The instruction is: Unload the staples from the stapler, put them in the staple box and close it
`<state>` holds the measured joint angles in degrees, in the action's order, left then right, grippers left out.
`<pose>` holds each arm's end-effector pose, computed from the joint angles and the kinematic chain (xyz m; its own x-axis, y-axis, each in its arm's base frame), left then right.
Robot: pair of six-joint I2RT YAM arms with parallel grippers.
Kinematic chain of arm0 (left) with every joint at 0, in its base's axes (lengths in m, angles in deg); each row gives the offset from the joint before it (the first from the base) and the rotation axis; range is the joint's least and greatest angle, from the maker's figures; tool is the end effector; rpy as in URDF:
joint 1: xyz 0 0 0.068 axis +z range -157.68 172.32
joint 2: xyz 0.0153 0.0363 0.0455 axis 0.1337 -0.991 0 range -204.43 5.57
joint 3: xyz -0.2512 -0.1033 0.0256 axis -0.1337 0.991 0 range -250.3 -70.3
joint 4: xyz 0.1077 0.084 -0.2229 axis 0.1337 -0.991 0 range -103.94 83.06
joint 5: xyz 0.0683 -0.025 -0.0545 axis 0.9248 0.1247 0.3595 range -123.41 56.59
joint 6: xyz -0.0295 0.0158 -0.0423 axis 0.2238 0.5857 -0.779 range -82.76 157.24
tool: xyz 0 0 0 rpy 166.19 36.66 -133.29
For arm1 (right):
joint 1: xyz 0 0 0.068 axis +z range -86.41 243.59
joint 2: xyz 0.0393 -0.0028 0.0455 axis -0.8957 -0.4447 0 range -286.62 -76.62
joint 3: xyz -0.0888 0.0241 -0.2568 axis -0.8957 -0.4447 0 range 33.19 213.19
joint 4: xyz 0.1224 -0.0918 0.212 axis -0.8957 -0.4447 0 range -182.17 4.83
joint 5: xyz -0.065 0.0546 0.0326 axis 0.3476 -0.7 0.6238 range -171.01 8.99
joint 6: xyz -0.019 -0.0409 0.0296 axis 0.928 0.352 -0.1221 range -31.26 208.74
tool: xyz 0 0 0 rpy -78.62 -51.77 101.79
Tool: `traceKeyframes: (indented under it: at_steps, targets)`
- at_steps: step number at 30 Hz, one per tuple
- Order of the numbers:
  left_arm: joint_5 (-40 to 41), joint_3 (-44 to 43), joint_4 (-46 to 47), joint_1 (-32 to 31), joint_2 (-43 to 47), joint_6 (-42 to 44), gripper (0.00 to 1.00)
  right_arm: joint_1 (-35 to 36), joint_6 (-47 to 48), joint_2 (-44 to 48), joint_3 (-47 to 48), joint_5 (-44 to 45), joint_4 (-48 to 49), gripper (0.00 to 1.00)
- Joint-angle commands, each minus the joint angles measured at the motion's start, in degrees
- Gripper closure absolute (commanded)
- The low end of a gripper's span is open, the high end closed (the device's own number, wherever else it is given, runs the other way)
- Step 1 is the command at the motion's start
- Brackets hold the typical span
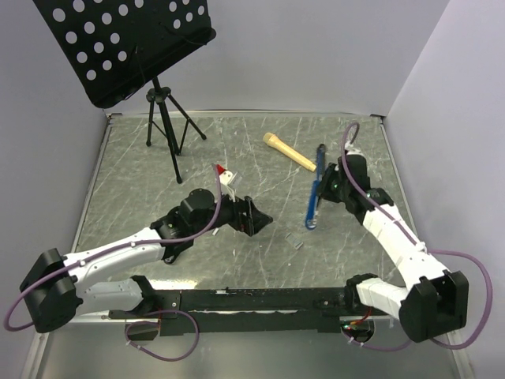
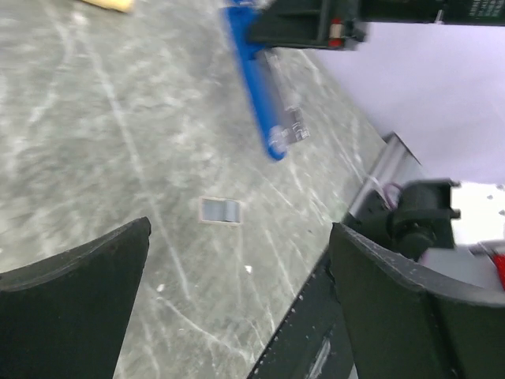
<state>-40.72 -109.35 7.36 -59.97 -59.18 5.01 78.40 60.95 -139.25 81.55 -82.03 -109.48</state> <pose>0.1563 -0.2094 0.2784 -0.5614 -0.1386 -0.8158 0.6639 0.5131 -0.5440 0.2285 0.0610 0.2773 -0.6588 0.3081 -0.6864 0.0433 0.9263 0.3742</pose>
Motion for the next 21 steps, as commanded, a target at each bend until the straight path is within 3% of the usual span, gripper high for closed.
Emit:
traceKeyframes:
  at_steps: [1,4,9,14,18,21]
  targets:
    - [11.13,-4.54,-7.96,0.61,2.70,-0.55,0.01,-4.34,6.69,-4.49,7.01,12.51,-5.90,1.00]
    - [20.37,-6.04,-14.21,1.05,2.88,-3.45,0.04,-8.47,8.89,-11.09,9.64,12.97,-8.02,1.00]
    - [26.73,-5.95,-20.18,2.02,4.80,-6.70,0.03,-12.34,13.64,-21.54,14.83,13.05,-10.04,1.00]
    - [33.84,-7.44,-28.36,3.68,6.56,-10.48,0.03,-16.65,13.55,-25.87,15.72,11.65,-8.30,1.00]
    - [34.37,-7.71,-32.58,6.32,9.28,-10.40,0.03,-17.79,13.11,-28.50,15.10,10.43,-6.45,1.00]
    - [39.53,-7.89,-37.57,8.08,9.56,-8.47,0.02,-18.41,12.94,-30.61,14.92,9.89,-5.57,0.93]
